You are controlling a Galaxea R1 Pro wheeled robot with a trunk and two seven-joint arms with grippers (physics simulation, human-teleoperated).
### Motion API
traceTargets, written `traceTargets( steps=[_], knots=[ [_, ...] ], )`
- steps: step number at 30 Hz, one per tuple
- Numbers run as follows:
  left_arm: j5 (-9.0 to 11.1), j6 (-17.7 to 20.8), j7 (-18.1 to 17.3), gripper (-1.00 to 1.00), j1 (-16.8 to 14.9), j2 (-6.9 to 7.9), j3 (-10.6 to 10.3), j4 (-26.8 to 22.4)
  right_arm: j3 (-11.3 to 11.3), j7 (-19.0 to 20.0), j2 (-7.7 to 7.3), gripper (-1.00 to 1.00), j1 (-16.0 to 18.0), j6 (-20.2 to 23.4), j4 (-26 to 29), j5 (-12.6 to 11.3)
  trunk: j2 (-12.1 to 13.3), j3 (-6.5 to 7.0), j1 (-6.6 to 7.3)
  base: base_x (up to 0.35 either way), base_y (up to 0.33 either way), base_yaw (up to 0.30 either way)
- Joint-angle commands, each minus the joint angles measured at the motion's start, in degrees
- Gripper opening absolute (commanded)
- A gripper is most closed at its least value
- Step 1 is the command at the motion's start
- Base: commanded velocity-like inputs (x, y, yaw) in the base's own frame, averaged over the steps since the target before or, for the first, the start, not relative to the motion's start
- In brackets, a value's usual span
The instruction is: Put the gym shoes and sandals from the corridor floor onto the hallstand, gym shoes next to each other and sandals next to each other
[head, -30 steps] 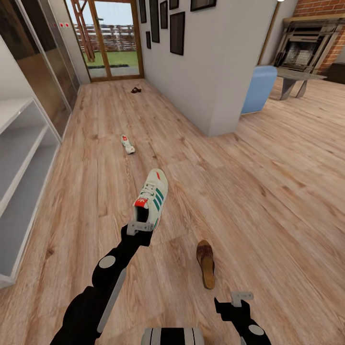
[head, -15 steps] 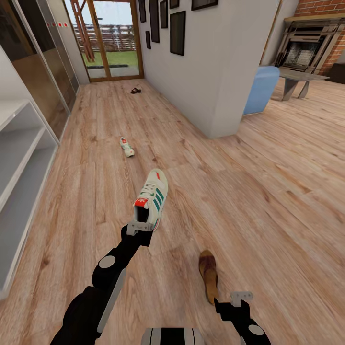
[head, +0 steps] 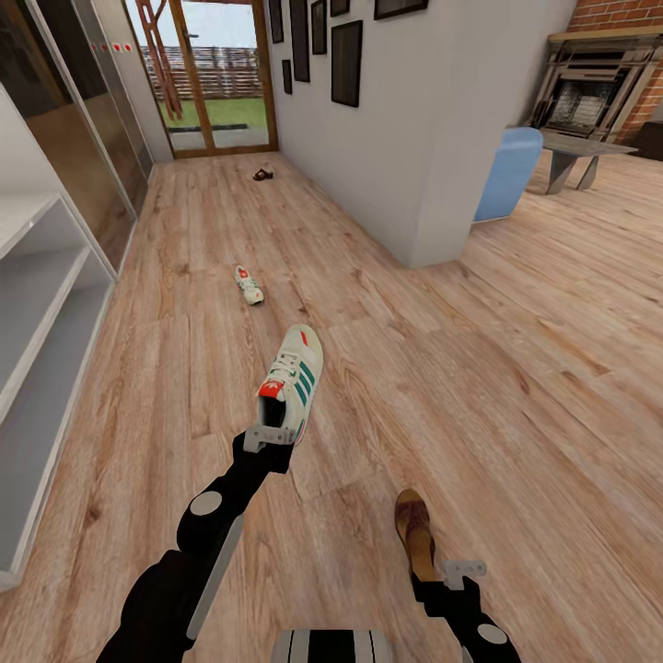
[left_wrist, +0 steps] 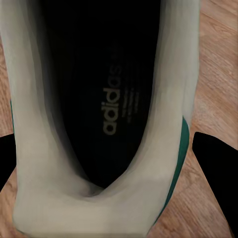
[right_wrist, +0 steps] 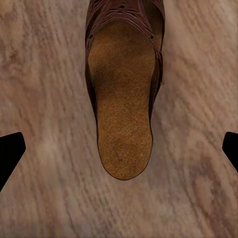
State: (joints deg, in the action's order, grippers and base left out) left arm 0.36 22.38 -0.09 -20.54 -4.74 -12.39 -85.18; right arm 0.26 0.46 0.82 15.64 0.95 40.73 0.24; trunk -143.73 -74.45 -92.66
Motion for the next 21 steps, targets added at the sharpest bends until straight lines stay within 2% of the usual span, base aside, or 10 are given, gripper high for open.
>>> traceTargets(
  steps=[1, 13, 21],
  knots=[
    [0.0, 0.3, 0.0, -1.0, 0.0, -0.01, 0.0, -0.1, 0.0, 0.1, -0.01, 1.0, 0.0, 0.1, 0.1, 0.0, 0.0, -0.04, 0.01, 0.002, 0.003, 0.0],
    [0.0, 0.3, 0.0, -1.0, 0.0, -0.01, 0.0, -0.1, -0.1, 0.0, -0.03, 1.0, 0.0, 0.1, 0.1, 0.0, 0.0, -0.04, 0.01, 0.0, 0.0, 0.0],
    [0.0, 0.3, 0.0, -1.0, 0.0, -0.01, 0.0, -0.1, -0.3, 0.0, -0.03, 1.0, 0.0, 0.1, 0.1, 0.0, -0.1, -2.28, -0.2, 0.0, 0.0, 0.0]
  ],
)
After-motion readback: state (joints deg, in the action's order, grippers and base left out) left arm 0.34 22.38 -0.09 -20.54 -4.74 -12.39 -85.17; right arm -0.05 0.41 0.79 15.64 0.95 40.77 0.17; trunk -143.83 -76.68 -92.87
